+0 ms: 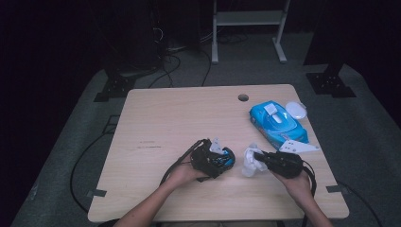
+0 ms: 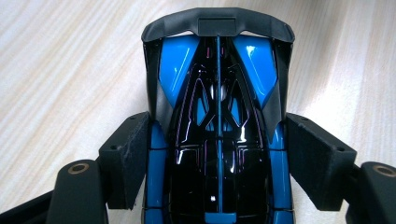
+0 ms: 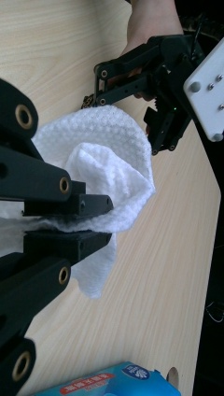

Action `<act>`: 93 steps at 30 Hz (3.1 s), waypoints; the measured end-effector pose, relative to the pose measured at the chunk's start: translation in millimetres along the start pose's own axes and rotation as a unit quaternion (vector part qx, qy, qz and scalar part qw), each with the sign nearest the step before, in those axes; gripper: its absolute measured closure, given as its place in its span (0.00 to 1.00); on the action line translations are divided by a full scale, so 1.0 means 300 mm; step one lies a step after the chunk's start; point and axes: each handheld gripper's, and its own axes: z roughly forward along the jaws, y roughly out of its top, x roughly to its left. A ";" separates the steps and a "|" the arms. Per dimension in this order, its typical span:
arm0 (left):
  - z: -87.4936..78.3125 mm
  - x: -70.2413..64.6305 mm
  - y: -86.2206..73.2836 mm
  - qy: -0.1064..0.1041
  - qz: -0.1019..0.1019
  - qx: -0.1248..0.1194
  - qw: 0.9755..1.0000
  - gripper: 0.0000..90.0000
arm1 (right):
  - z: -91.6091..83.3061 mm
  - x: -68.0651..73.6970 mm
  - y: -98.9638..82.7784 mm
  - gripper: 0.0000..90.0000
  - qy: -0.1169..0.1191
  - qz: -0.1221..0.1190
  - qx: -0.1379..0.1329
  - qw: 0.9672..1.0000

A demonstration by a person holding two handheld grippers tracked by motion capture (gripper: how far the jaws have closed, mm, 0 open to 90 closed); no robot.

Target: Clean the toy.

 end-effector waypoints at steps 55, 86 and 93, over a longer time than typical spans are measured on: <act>0.078 0.193 0.034 0.010 -0.035 0.015 0.999 0.29 | -0.040 -0.121 -0.063 0.92 -0.045 0.015 0.063 0.997; -0.156 0.172 -0.092 0.014 -0.061 -0.065 0.996 0.15 | -0.088 -0.155 -0.086 0.49 -0.051 0.032 0.056 0.997; -0.192 0.173 -0.143 0.025 -0.070 -0.070 0.995 0.14 | -0.086 -0.155 -0.091 0.49 -0.048 0.031 0.056 0.997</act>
